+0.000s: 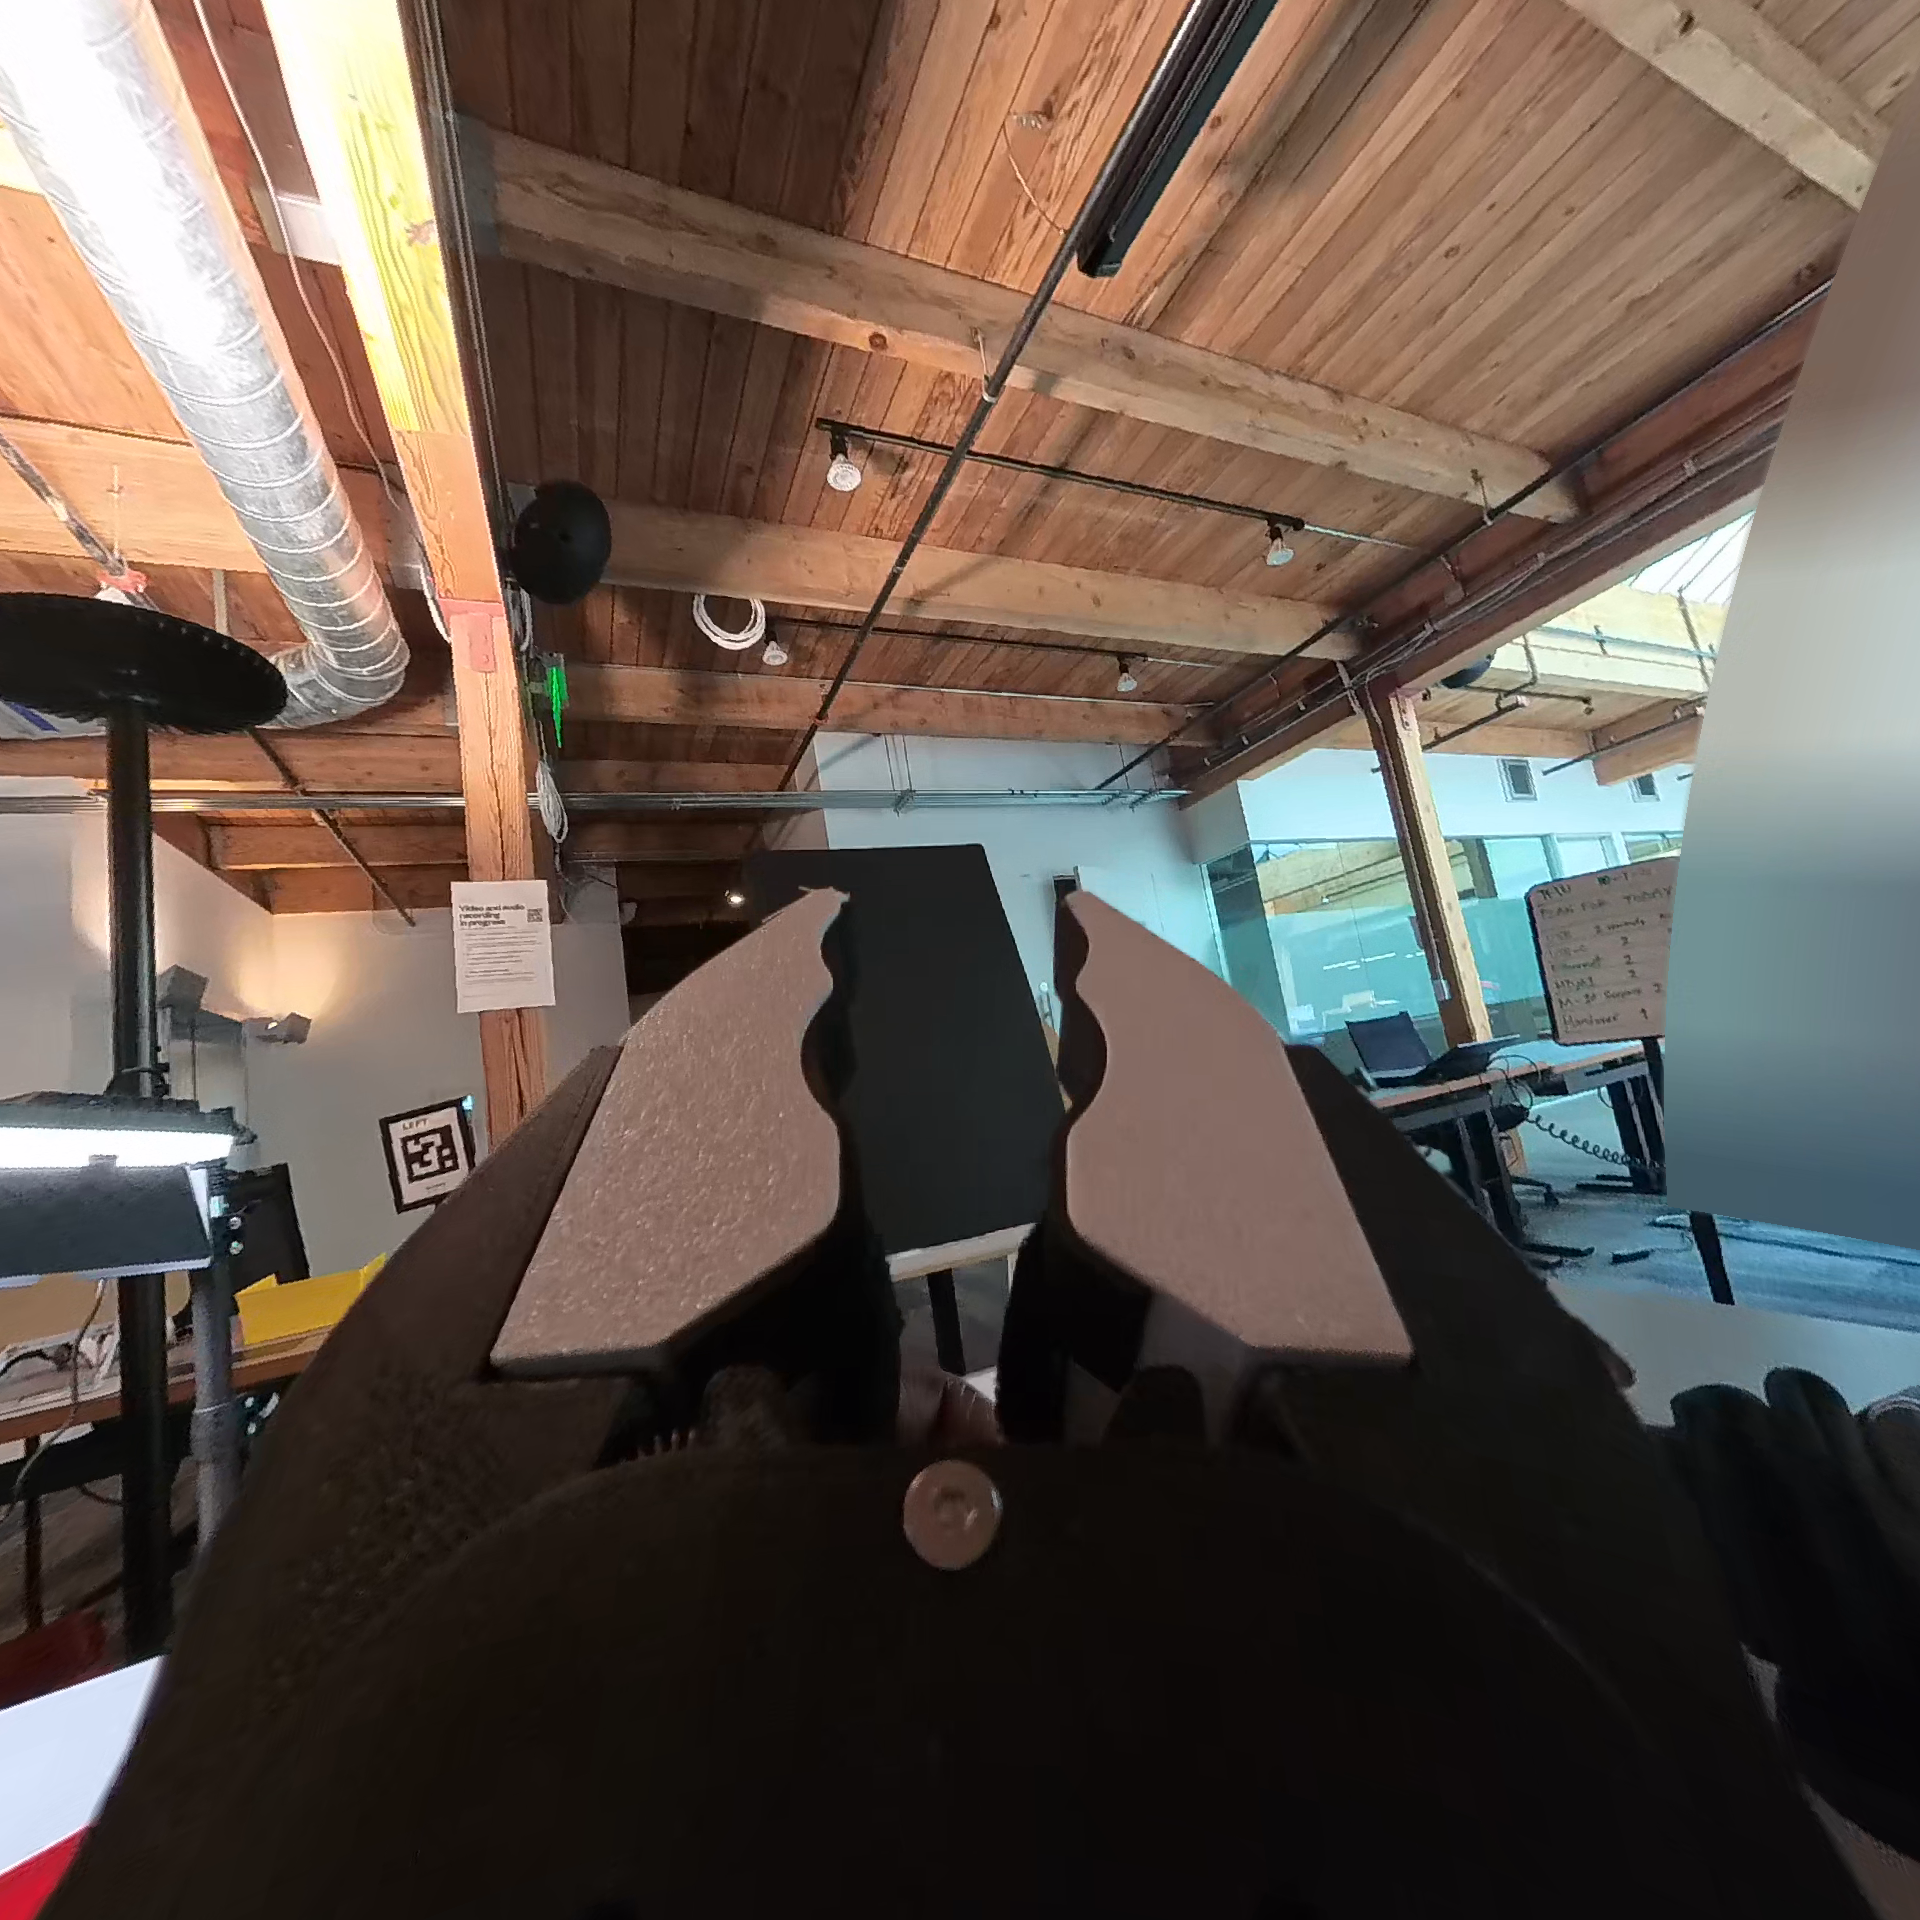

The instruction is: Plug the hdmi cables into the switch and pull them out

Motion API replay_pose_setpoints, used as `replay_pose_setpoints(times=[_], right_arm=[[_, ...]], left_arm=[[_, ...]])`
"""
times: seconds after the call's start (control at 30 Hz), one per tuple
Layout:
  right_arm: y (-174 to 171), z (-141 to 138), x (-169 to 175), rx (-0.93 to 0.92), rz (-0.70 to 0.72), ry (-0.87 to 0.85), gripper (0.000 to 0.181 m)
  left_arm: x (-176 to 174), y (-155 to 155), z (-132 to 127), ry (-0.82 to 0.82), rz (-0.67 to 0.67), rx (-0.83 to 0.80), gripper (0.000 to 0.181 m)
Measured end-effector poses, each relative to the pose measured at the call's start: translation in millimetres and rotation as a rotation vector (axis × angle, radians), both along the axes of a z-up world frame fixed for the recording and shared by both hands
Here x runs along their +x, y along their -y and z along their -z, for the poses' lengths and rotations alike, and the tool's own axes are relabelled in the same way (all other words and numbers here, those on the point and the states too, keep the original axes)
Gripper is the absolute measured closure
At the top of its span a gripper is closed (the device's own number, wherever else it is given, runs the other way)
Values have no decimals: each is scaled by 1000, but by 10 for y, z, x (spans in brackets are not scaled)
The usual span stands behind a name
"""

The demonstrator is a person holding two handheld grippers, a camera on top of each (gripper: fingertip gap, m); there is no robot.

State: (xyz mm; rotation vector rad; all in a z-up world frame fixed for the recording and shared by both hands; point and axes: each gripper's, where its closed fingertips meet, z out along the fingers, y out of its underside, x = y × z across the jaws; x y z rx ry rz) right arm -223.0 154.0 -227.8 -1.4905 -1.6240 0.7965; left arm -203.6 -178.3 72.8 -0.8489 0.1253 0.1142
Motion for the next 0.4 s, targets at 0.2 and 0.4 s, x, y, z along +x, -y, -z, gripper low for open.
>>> replay_pose_setpoints(times=[0.2,0.4], right_arm=[[323,-537,447,-119,-109,-135,115],[1427,-1137,1904,-689,-459,-383,79]], left_arm=[[68,-111,177,-71,5,-147,145],[-114,-246,898,-255,-192,-636,141]])
